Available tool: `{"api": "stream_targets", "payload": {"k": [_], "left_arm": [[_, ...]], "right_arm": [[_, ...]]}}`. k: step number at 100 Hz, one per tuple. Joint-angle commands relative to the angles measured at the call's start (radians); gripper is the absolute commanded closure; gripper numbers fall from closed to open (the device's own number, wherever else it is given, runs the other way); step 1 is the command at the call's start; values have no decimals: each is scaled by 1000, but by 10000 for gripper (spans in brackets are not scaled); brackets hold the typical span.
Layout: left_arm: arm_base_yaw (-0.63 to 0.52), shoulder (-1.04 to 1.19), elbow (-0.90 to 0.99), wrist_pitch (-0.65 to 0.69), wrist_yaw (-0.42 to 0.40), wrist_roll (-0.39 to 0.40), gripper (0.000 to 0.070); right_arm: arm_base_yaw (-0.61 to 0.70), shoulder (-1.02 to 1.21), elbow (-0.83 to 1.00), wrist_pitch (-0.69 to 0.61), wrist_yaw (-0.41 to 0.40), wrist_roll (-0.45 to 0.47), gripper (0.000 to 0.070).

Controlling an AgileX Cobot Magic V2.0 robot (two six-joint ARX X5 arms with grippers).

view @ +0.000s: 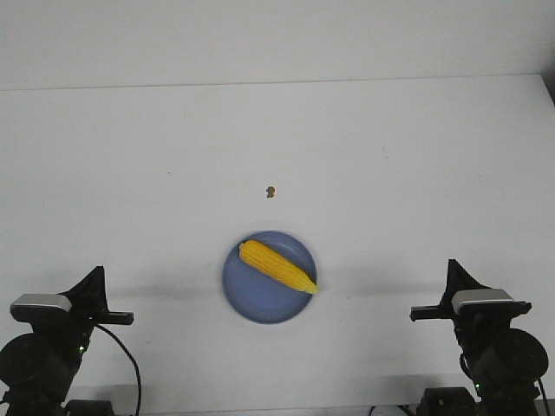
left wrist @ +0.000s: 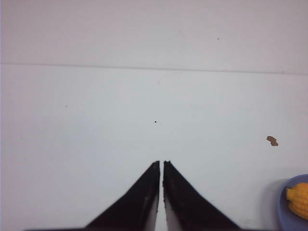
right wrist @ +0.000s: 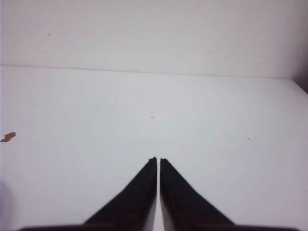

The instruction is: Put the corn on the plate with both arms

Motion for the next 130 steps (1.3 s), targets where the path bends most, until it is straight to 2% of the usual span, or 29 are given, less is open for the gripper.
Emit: {"api": "stream_targets", "payload": {"k": [1, 76, 82, 92, 130], "left_arm": [[1, 1, 11, 9, -2, -1, 689], [1, 1, 12, 10, -3, 0, 689], [1, 1, 11, 21, -11, 29, 688], [1, -9, 5, 26, -11, 27, 688], [1, -258, -287, 209, -11, 27, 688]], "right_arm": [[0, 0, 7, 11, 0, 6, 687], [0, 0, 7, 12, 0, 6, 687], [0, 0, 7, 12, 0, 6, 687], [0, 0, 7, 12, 0, 6, 687], [0, 0, 7, 12, 0, 6, 687]]}}
